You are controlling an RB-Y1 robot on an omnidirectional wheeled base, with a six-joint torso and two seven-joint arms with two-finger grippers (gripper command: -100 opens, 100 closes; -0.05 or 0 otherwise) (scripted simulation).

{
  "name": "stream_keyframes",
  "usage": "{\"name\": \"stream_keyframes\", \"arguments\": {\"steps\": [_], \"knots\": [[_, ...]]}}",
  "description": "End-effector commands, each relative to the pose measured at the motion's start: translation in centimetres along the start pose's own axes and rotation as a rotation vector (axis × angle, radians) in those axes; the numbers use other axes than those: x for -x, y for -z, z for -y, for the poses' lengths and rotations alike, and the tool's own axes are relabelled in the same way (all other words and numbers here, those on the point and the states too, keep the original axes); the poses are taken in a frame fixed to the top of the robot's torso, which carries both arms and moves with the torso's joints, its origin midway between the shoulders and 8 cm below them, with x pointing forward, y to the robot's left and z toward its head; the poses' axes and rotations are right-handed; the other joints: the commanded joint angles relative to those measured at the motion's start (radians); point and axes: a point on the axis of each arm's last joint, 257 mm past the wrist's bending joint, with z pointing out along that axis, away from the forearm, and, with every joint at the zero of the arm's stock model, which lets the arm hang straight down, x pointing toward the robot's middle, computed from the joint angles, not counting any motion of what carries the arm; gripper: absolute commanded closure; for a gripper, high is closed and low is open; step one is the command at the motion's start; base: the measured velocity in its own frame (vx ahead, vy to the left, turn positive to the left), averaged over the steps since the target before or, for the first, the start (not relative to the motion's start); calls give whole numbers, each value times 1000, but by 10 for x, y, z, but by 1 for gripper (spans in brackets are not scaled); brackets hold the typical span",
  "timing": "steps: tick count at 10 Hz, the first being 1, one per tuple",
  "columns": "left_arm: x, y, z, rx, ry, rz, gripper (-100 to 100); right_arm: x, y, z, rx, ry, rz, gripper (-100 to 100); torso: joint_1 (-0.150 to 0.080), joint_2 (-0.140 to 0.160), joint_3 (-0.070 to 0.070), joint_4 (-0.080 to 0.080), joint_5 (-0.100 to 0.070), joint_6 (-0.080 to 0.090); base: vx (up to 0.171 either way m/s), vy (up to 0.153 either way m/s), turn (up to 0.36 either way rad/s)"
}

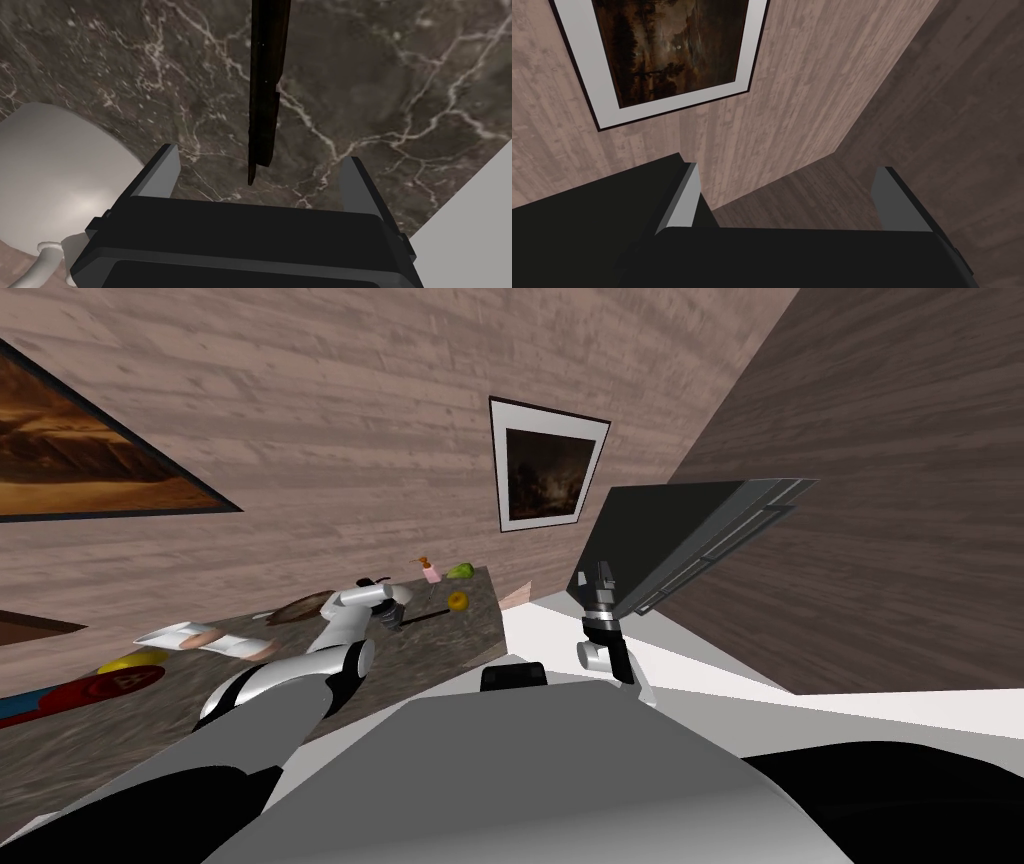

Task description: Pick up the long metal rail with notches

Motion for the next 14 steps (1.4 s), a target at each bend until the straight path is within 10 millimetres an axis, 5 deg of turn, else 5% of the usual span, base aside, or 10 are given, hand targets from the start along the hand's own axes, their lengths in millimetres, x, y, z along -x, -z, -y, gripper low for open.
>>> {"name": "stream_keyframes", "arguments": {"steps": [1,9,10,11,14], "knots": [[-9,1,-8,52,-6,-22,-100,0,0,0,0,0,0,0,0,0,0,0,0,0,33,25,-25],[-37,4,-34,199,-26,-80,-100,0,0,0,0,0,0,0,0,0,0,0,0,0,37,21,-13],[-37,4,-34,203,-27,-81,0,0,0,0,0,0,0,0,-1,1,1,0,0,0,0,0,0],[-42,-6,-39,201,-29,-81,-100,0,0,0,0,0,0,0,-1,2,1,1,0,0,9,18,6],[-47,-16,-44,200,-30,-81,-100,0,0,0,0,0,0,0,1,2,1,0,0,0,11,25,2]]}}
